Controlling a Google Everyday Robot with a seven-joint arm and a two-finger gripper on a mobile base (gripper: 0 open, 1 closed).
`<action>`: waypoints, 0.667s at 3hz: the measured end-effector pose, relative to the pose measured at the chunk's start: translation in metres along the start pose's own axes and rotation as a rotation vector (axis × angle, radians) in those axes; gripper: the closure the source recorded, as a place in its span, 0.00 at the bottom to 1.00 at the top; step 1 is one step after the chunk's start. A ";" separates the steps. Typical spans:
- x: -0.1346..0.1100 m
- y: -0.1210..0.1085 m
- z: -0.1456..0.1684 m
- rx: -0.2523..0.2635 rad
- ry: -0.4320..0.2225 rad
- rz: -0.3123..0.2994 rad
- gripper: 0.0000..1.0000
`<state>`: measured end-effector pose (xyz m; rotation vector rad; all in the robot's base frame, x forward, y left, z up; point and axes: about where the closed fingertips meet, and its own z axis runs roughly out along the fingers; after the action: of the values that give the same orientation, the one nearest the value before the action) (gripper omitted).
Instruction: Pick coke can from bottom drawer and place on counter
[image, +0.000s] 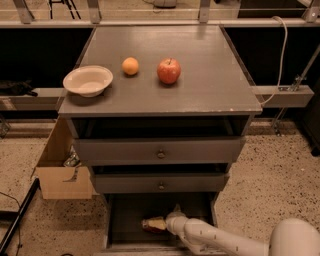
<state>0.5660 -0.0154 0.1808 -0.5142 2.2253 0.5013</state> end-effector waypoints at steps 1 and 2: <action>0.000 0.001 0.002 -0.003 0.002 -0.001 0.00; 0.007 0.015 0.034 -0.053 0.044 -0.066 0.00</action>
Offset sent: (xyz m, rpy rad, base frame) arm 0.0178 0.0658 -0.0525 -0.0528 0.0493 0.1969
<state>0.5742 0.0131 0.1573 -0.6297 2.2337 0.5207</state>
